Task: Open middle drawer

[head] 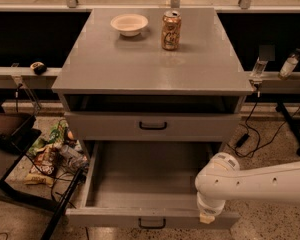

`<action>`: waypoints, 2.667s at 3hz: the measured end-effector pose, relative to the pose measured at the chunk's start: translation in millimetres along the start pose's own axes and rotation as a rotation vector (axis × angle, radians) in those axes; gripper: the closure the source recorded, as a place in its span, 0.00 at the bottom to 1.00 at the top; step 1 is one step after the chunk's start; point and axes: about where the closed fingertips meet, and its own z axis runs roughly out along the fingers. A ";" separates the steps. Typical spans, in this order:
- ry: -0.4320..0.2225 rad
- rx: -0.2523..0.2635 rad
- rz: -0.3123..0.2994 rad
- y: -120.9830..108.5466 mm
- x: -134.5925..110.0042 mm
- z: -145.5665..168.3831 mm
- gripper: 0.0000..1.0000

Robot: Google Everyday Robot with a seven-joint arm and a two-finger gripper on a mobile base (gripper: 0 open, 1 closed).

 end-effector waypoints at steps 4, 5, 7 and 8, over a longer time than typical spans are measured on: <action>-0.015 -0.036 0.027 24.1 15.2 9.5 0.00; 0.012 -0.129 0.130 84.0 56.1 21.1 0.17; 0.024 -0.148 0.157 94.0 63.7 14.9 0.71; 0.025 -0.148 0.157 91.5 64.3 14.9 0.94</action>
Offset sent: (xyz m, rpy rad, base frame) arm 0.0000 0.0000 0.0000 0.0000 0.0000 0.0000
